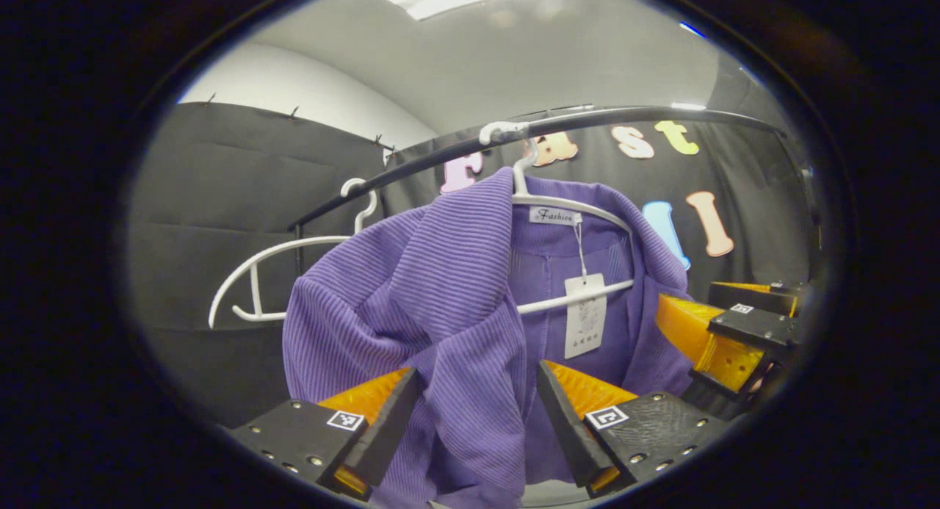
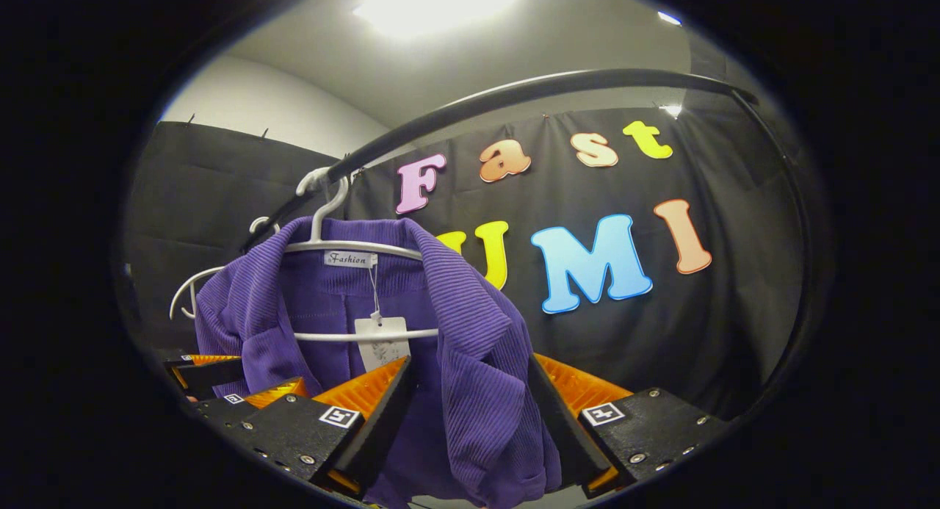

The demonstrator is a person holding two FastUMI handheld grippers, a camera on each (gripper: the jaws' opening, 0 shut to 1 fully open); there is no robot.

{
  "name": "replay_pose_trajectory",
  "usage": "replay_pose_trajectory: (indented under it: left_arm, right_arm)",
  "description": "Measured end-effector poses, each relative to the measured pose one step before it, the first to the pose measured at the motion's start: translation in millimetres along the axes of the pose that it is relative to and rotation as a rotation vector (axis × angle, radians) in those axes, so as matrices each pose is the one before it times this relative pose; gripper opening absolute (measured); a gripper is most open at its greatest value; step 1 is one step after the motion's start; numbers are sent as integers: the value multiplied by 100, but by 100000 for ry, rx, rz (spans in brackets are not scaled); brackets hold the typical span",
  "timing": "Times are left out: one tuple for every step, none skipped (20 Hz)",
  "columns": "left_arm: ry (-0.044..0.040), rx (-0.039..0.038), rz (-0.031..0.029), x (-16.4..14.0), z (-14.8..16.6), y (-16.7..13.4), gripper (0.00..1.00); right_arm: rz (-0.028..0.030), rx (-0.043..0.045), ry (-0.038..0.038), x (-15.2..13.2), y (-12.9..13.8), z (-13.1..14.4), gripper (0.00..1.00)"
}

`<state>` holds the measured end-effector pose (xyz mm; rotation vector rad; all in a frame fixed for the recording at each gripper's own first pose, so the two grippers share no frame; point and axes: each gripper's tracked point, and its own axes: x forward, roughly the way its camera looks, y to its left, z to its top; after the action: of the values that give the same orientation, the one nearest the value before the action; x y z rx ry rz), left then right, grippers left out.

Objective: Grasp the clothes on the hanger with both hands and then place them into the laundry hamper below.

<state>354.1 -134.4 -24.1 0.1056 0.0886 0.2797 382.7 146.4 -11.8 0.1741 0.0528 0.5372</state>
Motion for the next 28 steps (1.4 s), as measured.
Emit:
replay_pose_trajectory:
  left_arm:
    - [299, 151, 634, 85, -191, 129, 98]
    - [272, 1018, 911, 205, -201, 261, 98]
    - [154, 986, 1317, 92, -394, 410, 98]
    - [562, 894, 1630, 293, -307, 416, 96]
    - [1128, 473, 1757, 210, -428, 510, 94]
    - [1416, -123, 1383, 425, -495, 264, 92]
    - [1719, -449, 600, 340, -419, 50, 98]
    - [1507, -630, 463, 493, -464, -189, 89]
    - [916, -50, 401, 380, -263, -80, 80]
    - [73, 616, 1047, 502, -83, 229, 71]
    - [-408, 408, -515, -11, -20, -63, 62]
    - [-472, -430, -1949, -157, 80, -285, 49]
    - [-560, 232, 563, -215, 107, 438, 60]
    - [-730, -340, 234, 79, 150, 199, 49]
    - [-421, 12, 1308, -207, 49, 414, 38]
    - [133, -454, -502, -122, 40, 20, 27]
    - [409, -407, -1165, 42, -19, -148, 15]
    - [45, -489, -1744, 9, 120, -78, 4]
    - [-672, -909, -1671, -430, 216, -16, 4]
    - [-544, -1129, -892, -484, 360, 112, 8]
    - [-492, -592, -549, -607, 426, 176, 1]
    - [74, 78, 90, -550, 352, 321, 1]
    - [-441, -12, 906, -695, 402, 457, 1]
    - [-615, -232, 477, -528, 449, 305, 0]
    - [-407, 156, -226, -676, 393, 197, 0]
    - [-470, -102, -211, -613, 498, 152, 7]
    - [-858, 27, -591, -731, 564, 167, 5]
    - [-462, 84, -579, -562, 581, 176, 3]
  right_arm:
    - [-163, 244, 1135, 476, -8, -462, 94]
    - [-18, 153, 943, 388, 67, -401, 94]
    - [167, 222, 766, 436, 21, -294, 94]
    - [34, 490, 738, 399, 82, -344, 94]
    - [-297, 538, 705, 414, -56, -253, 93]
    - [-1192, 296, 1066, 435, -123, -405, 91]
    - [-899, -59, 1342, 445, -112, -367, 89]
    - [309, -199, 1236, 478, -148, -466, 87]
    - [1016, -444, 1181, 394, 138, -297, 82]
    - [661, -560, 228, 372, 268, -157, 79]
    - [663, -355, -346, 176, 211, 39, 68]
    - [583, -254, -997, -111, 217, 112, 60]
    - [33, -379, -1664, -146, 142, 318, 40]
    - [-1214, -748, -2179, -298, -78, 262, 29]
    - [602, -629, -1331, -137, 54, 254, 11]
    - [1439, -452, -911, -201, 370, 176, 9]
    - [647, -1026, -1054, -197, 89, 373, 7]
    - [-749, -1713, -2392, -225, -217, 677, 7]
    - [-1837, -3109, -3526, -336, -439, 1075, 7]
    - [-2059, -3893, -4136, -304, -522, 1187, 5]
    - [-1357, -3386, -4226, -289, -394, 1380, 7]
    - [-650, -2510, -3822, -181, -202, 1252, 7]
    - [-220, -1574, -2571, 11, -214, 1050, 7]
    - [96, -587, -1194, 4, -115, 641, 5]
    - [295, 460, -407, -70, -33, 437, 5]
    - [52, 672, -299, -62, -102, 263, 7]
    - [-596, 485, 59, -69, -311, 202, 7]
    - [-356, 192, 213, -172, -314, 95, 7]
